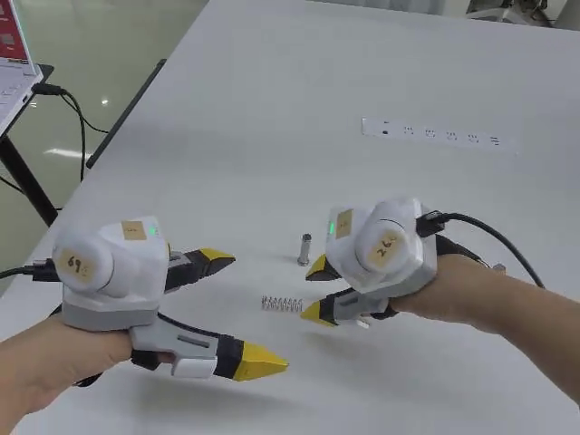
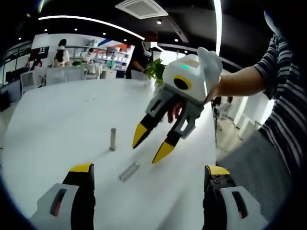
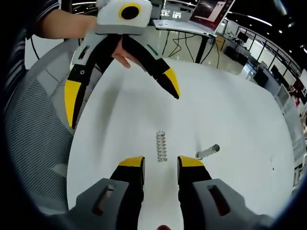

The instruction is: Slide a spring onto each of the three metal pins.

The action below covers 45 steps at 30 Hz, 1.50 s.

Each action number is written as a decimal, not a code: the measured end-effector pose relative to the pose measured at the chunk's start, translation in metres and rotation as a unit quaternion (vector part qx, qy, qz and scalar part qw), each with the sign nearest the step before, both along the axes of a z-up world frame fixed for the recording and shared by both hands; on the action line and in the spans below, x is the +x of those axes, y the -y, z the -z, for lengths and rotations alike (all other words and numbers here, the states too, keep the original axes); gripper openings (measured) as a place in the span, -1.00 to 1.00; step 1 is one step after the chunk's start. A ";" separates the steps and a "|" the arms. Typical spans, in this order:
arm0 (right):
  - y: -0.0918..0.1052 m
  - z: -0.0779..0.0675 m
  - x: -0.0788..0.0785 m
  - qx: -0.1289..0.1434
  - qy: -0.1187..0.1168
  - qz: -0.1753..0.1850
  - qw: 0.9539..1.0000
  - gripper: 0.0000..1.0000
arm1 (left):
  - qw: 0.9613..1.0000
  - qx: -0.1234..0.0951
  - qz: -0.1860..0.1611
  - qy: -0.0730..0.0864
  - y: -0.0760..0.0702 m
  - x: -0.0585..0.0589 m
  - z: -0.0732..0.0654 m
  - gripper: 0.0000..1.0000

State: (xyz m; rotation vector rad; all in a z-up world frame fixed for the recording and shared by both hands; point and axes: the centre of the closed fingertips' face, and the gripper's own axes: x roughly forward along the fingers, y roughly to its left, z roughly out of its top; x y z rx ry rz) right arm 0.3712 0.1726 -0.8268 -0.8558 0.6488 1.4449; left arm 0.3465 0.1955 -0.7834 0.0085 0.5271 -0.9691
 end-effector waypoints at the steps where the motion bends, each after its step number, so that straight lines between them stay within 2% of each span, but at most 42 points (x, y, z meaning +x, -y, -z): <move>1: -0.001 0.002 0.000 -0.003 0.001 -0.003 1.000 -0.52 | 1.000 -0.001 -0.001 0.000 0.000 0.000 -0.001 0.84; 12: -0.014 0.021 0.000 -0.023 -0.010 -0.022 0.999 -0.61 | 1.000 0.000 -0.003 0.001 0.000 -0.003 0.001 0.83; 17: -0.014 0.028 0.002 -0.034 -0.013 -0.027 0.999 -0.68 | 1.000 0.003 -0.004 -0.003 -0.001 -0.005 0.004 0.82; 20: -0.012 0.033 0.002 -0.044 -0.014 -0.026 0.999 -0.68 | 1.000 -0.002 -0.007 -0.003 -0.001 -0.005 0.002 0.83; 27: -0.010 0.038 0.002 -0.047 -0.012 -0.027 0.998 -0.83 | 1.000 -0.001 -0.008 -0.001 0.000 -0.004 0.001 0.82; 31: -0.010 0.037 0.002 -0.037 -0.010 -0.022 0.999 -0.84 | 1.000 0.002 -0.009 -0.001 -0.001 -0.004 0.001 0.81; 34: -0.006 0.028 -0.002 -0.018 -0.022 -0.014 0.999 -0.85 | 1.000 0.003 -0.007 -0.001 0.001 -0.004 0.001 0.80; 36: -0.001 0.024 -0.002 -0.010 -0.023 -0.006 1.000 -0.85 | 1.000 0.002 -0.005 -0.001 0.004 -0.004 0.001 0.79; 45: 0.025 0.013 -0.005 -0.005 -0.020 0.005 1.000 -0.85 | 1.000 0.001 0.013 -0.003 0.019 -0.004 0.004 0.74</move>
